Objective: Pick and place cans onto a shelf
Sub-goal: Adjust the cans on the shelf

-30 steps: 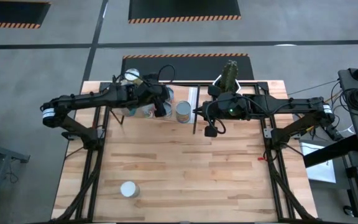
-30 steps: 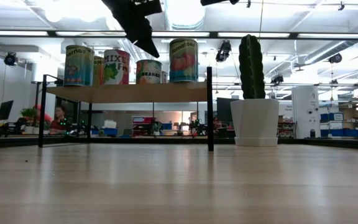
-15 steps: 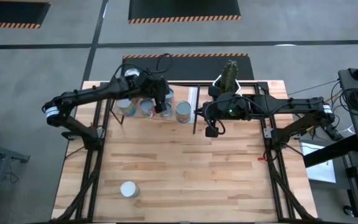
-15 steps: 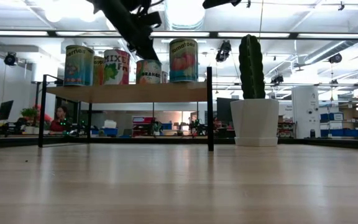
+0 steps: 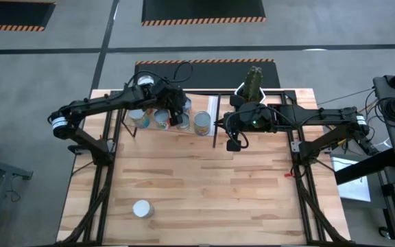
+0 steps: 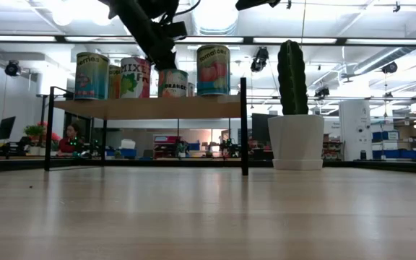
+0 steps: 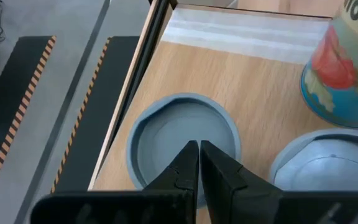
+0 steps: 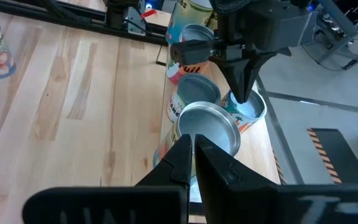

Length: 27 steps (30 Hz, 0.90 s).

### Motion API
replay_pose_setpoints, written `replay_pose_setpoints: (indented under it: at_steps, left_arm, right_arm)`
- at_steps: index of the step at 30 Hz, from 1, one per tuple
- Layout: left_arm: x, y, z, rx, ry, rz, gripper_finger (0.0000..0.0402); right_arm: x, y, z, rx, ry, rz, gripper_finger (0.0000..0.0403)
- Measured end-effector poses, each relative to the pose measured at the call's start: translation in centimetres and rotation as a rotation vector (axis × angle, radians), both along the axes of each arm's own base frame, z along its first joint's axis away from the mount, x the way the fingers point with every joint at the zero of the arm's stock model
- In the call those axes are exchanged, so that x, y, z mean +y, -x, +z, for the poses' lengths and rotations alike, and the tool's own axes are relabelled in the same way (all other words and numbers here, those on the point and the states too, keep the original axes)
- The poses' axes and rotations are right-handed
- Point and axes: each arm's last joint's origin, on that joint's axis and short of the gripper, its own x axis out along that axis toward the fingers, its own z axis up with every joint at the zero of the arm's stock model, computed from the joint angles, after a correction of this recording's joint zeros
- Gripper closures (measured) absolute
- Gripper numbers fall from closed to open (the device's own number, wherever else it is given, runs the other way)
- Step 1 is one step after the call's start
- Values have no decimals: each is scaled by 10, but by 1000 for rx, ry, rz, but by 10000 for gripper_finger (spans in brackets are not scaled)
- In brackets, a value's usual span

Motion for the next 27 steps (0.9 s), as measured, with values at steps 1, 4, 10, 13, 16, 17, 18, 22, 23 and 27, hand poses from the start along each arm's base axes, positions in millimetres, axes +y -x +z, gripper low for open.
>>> replay_pose_setpoints:
  at_steps: [1,4,10,13,16,17,18,22,23,27]
  left_arm:
    - [0,0,0,1,2,2,402]
    - [0,0,-1,2,6,10,402]
    - [0,0,-1,3,11,15,402]
    - [0,0,-1,2,14,19,402]
    - [0,0,-1,-1,18,25,402]
    - [0,1,-1,-2,21,28,402]
    - [0,1,-1,-2,23,31,402]
    - [-1,2,1,-8,28,39,402]
    - [-1,3,1,-9,28,39,402]
    - [-1,3,2,-12,26,39,402]
  right_arm:
    - [0,0,0,0,0,0,394]
    - [0,0,0,0,0,0,394]
    - [0,0,0,2,0,0,394]
    - [0,0,0,4,-1,-1,394]
    - [0,0,0,4,-1,-1,394]
    - [0,0,0,4,-2,-1,394]
    - [0,0,0,4,-3,-2,394]
    - [0,0,0,5,-3,-2,394]
    - [0,0,0,5,-3,-2,394]
    - [0,1,-1,8,-10,-6,394]
